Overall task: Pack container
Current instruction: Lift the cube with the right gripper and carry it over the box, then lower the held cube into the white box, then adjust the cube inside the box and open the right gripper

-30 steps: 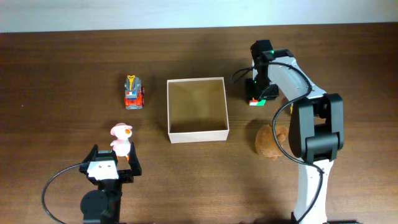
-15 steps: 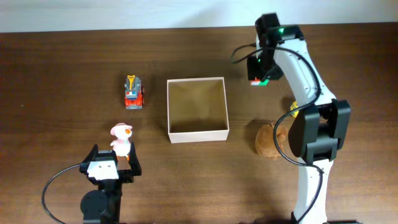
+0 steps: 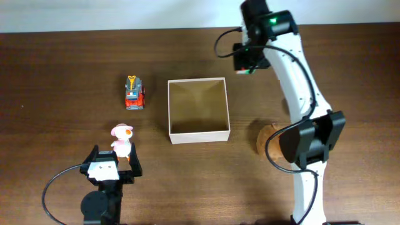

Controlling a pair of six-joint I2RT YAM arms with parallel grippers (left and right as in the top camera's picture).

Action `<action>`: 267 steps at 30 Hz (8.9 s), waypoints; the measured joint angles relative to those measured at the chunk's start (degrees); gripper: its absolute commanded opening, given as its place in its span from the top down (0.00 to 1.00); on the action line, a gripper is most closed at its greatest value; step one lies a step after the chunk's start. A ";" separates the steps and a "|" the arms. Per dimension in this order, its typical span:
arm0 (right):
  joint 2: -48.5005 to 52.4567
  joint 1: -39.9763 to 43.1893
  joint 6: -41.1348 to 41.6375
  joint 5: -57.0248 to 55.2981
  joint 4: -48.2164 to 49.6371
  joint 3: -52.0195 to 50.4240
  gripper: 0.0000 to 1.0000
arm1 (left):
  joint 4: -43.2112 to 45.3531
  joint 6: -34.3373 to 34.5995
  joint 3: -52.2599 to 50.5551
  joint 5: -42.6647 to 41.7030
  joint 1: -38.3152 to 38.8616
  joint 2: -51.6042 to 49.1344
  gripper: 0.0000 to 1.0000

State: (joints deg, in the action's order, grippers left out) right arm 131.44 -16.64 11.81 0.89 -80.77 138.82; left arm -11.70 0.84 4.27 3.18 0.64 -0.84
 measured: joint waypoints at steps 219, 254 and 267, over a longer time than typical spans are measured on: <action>0.04 -10.71 -2.86 -3.48 13.62 -27.85 0.82 | 0.00 0.00 0.00 0.00 0.00 0.00 0.01; 0.04 -13.62 -8.85 6.27 20.55 -21.59 0.76 | -0.02 -0.02 0.00 -0.02 0.00 0.00 0.01; 3.15 -14.10 -11.26 3.17 21.03 -21.59 0.79 | 0.00 -0.02 0.00 0.00 0.00 0.00 0.01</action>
State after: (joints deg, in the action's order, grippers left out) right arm 134.58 -30.74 0.56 4.05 -59.75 117.23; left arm -11.70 0.82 4.27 3.18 0.64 -0.84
